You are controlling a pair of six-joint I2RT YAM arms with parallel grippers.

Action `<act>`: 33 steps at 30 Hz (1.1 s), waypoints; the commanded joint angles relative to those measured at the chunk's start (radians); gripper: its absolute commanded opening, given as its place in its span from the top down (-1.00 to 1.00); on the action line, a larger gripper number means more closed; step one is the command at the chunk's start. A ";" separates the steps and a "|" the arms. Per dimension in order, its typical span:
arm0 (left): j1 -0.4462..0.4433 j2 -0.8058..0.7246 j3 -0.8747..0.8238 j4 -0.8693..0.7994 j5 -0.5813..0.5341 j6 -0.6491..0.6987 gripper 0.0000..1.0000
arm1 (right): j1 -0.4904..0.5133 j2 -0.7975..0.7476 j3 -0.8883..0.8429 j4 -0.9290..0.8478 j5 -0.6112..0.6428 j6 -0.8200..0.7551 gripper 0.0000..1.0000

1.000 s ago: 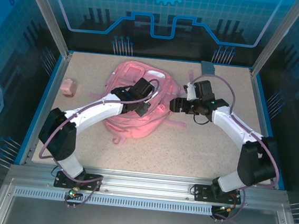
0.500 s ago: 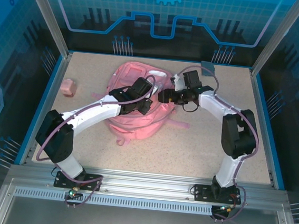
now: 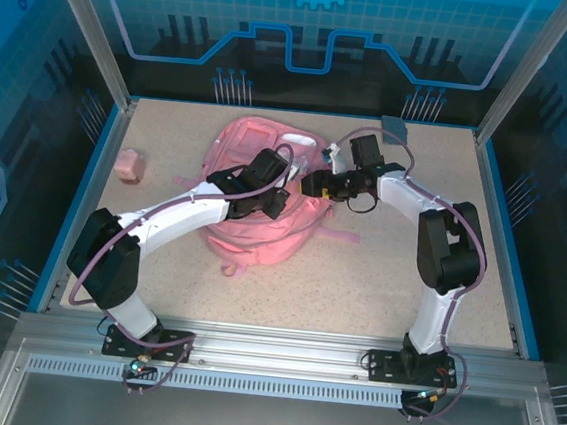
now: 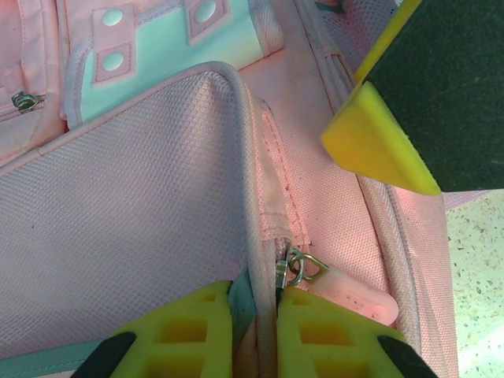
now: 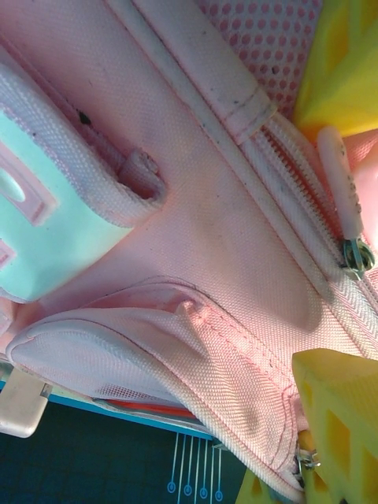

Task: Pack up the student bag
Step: Unzip the student bag at the top-center of the table.

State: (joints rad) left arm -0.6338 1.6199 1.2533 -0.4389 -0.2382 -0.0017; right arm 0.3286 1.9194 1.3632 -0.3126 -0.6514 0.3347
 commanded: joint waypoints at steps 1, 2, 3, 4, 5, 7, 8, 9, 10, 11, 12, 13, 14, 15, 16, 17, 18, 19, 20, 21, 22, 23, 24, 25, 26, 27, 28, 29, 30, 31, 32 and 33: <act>-0.003 -0.047 0.005 0.101 0.057 -0.009 1.00 | -0.008 -0.029 -0.004 0.008 -0.025 -0.018 -0.38; -0.004 -0.046 0.004 0.099 0.059 -0.007 1.00 | -0.010 -0.035 -0.010 0.014 -0.013 -0.013 -0.36; -0.003 -0.048 0.003 0.098 0.060 -0.009 1.00 | -0.012 -0.041 -0.013 0.018 -0.003 -0.008 -0.35; -0.003 -0.046 0.000 0.098 0.061 -0.009 1.00 | -0.014 -0.044 -0.016 0.023 0.003 -0.004 -0.33; -0.004 -0.047 0.000 0.099 0.062 -0.010 1.00 | -0.016 -0.047 -0.020 0.028 0.005 0.001 -0.31; -0.004 -0.047 -0.002 0.098 0.062 -0.009 1.00 | -0.018 -0.053 -0.023 0.035 0.014 0.006 -0.27; -0.004 -0.047 -0.002 0.097 0.062 -0.009 1.00 | -0.019 -0.055 -0.023 0.034 0.017 0.006 -0.24; -0.004 -0.045 -0.002 0.097 0.061 -0.010 1.00 | -0.019 -0.057 -0.023 0.030 0.025 0.006 -0.21; -0.004 -0.045 -0.003 0.096 0.062 -0.010 1.00 | -0.019 -0.058 -0.023 0.026 0.028 0.006 -0.17; -0.004 -0.045 -0.003 0.096 0.062 -0.011 1.00 | -0.019 -0.059 -0.023 0.022 0.028 0.005 -0.13; -0.004 -0.046 -0.004 0.096 0.062 -0.011 1.00 | -0.019 -0.062 -0.024 0.017 0.033 0.006 -0.11; -0.004 -0.044 -0.004 0.095 0.062 -0.010 1.00 | -0.018 -0.063 -0.026 0.014 0.035 0.006 -0.07; -0.004 -0.043 -0.004 0.096 0.062 -0.011 1.00 | -0.019 -0.065 -0.029 0.011 0.035 0.005 -0.03; -0.003 -0.044 -0.003 0.097 0.062 -0.012 1.00 | -0.019 -0.068 -0.032 0.007 0.039 0.006 0.00; -0.004 -0.042 -0.005 0.097 0.062 -0.012 1.00 | -0.019 -0.070 -0.033 0.003 0.041 0.007 0.05; -0.004 -0.043 -0.003 0.097 0.062 -0.013 1.00 | -0.019 -0.072 -0.035 0.000 0.037 0.006 0.12; -0.004 -0.043 -0.002 0.098 0.061 -0.013 1.00 | -0.019 -0.075 -0.039 -0.001 0.035 0.006 0.16; -0.004 -0.042 -0.003 0.099 0.062 -0.015 1.00 | -0.019 -0.075 -0.042 -0.003 0.035 0.007 0.21; -0.003 -0.040 -0.001 0.100 0.062 -0.015 1.00 | -0.019 -0.077 -0.045 -0.005 0.033 0.007 0.27; -0.003 -0.041 -0.001 0.101 0.063 -0.015 1.00 | -0.019 -0.079 -0.047 -0.006 0.029 0.009 0.33; -0.004 -0.040 0.000 0.100 0.062 -0.017 1.00 | -0.018 -0.079 -0.048 -0.008 0.028 0.010 0.35; -0.004 -0.040 0.001 0.101 0.062 -0.016 1.00 | -0.017 -0.079 -0.050 -0.009 0.025 0.010 0.37; -0.003 -0.041 0.000 0.101 0.063 -0.016 1.00 | -0.017 -0.080 -0.052 -0.011 0.023 0.012 0.40; -0.003 -0.041 0.000 0.103 0.065 -0.017 1.00 | -0.018 -0.079 -0.053 -0.011 0.022 0.012 0.41; -0.004 -0.041 0.002 0.103 0.066 -0.018 1.00 | -0.017 -0.076 -0.054 -0.012 0.025 0.013 0.41; -0.004 -0.041 0.001 0.102 0.067 -0.019 1.00 | -0.017 -0.073 -0.052 -0.015 0.026 0.013 0.40; -0.004 -0.041 0.001 0.102 0.069 -0.020 1.00 | -0.017 -0.069 -0.049 -0.017 0.029 0.015 0.38; -0.004 -0.041 0.002 0.102 0.071 -0.020 1.00 | -0.018 -0.064 -0.043 -0.022 0.034 0.016 0.36; -0.004 -0.041 0.003 0.101 0.073 -0.022 1.00 | -0.016 -0.057 -0.035 -0.029 0.040 0.017 0.34; -0.004 -0.041 0.002 0.101 0.074 -0.023 1.00 | -0.016 -0.051 -0.029 -0.031 0.041 0.017 0.34; -0.004 -0.041 0.004 0.102 0.078 -0.023 1.00 | -0.014 -0.045 -0.023 -0.031 0.040 0.019 0.33; -0.004 -0.040 0.005 0.102 0.082 -0.023 1.00 | -0.013 -0.039 -0.016 -0.033 0.040 0.021 0.33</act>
State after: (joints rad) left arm -0.6338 1.6199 1.2461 -0.4282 -0.2253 -0.0025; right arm 0.3176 1.8717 1.3220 -0.3218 -0.6060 0.3477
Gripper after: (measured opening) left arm 0.145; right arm 0.334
